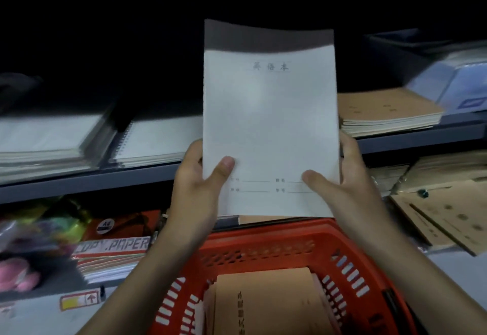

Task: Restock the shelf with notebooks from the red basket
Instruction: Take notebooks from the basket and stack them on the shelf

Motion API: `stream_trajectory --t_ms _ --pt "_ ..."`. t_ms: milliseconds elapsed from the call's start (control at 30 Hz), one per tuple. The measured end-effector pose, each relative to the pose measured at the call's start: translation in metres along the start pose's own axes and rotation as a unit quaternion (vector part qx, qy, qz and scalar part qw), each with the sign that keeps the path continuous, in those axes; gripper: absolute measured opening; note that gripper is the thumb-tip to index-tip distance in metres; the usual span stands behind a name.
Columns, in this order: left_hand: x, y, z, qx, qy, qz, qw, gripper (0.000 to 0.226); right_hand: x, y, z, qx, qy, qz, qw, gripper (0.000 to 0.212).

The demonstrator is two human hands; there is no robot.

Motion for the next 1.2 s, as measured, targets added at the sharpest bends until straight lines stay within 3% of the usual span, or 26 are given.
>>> stream_trajectory --t_ms 133,300,400,533,633,767,933,1067,1200 --pt "-0.018 0.008 -0.003 0.05 -0.009 0.041 0.998 0.038 -0.011 -0.015 0.0 0.022 -0.009 0.054 0.998 0.069" --pt "-0.005 0.005 -0.012 -0.067 0.009 0.062 0.996 0.036 -0.023 -0.031 0.011 0.088 0.006 0.111 0.99 0.047" --pt "0.001 -0.001 -0.015 -0.12 0.031 0.061 0.99 0.032 -0.019 -0.032 0.003 0.096 -0.033 0.092 0.991 0.043" --pt "0.003 0.004 -0.018 -0.103 0.016 0.006 0.995 0.054 -0.01 -0.02 -0.002 0.077 -0.042 -0.012 0.996 0.057" --pt "0.001 0.003 -0.019 -0.079 0.017 -0.026 0.996 0.067 -0.005 -0.019 0.001 0.074 -0.034 -0.037 0.996 0.062" --pt "-0.002 0.008 -0.018 -0.036 -0.018 -0.081 0.996 0.07 -0.012 -0.024 0.013 0.067 -0.008 0.005 0.998 0.066" --pt "-0.003 0.022 -0.018 -0.006 -0.05 -0.164 0.985 0.088 -0.018 -0.025 0.009 0.134 -0.029 0.069 0.988 0.052" --pt "-0.009 0.021 -0.022 -0.037 -0.049 -0.131 0.989 0.091 -0.022 -0.022 0.007 0.184 -0.037 0.09 0.978 0.048" --pt "-0.022 0.009 -0.029 -0.042 -0.046 -0.025 0.998 0.07 -0.024 -0.015 0.008 0.177 -0.039 0.107 0.978 0.047"
Point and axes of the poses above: each hand's wrist, its own x-axis away from the middle knuckle, its own y-axis out of the palm, z = x × y, the point moved 8 cm from there along -x, towards the middle knuckle, and after that the axes turned 7 degrees about x, right-handed, at the moved point
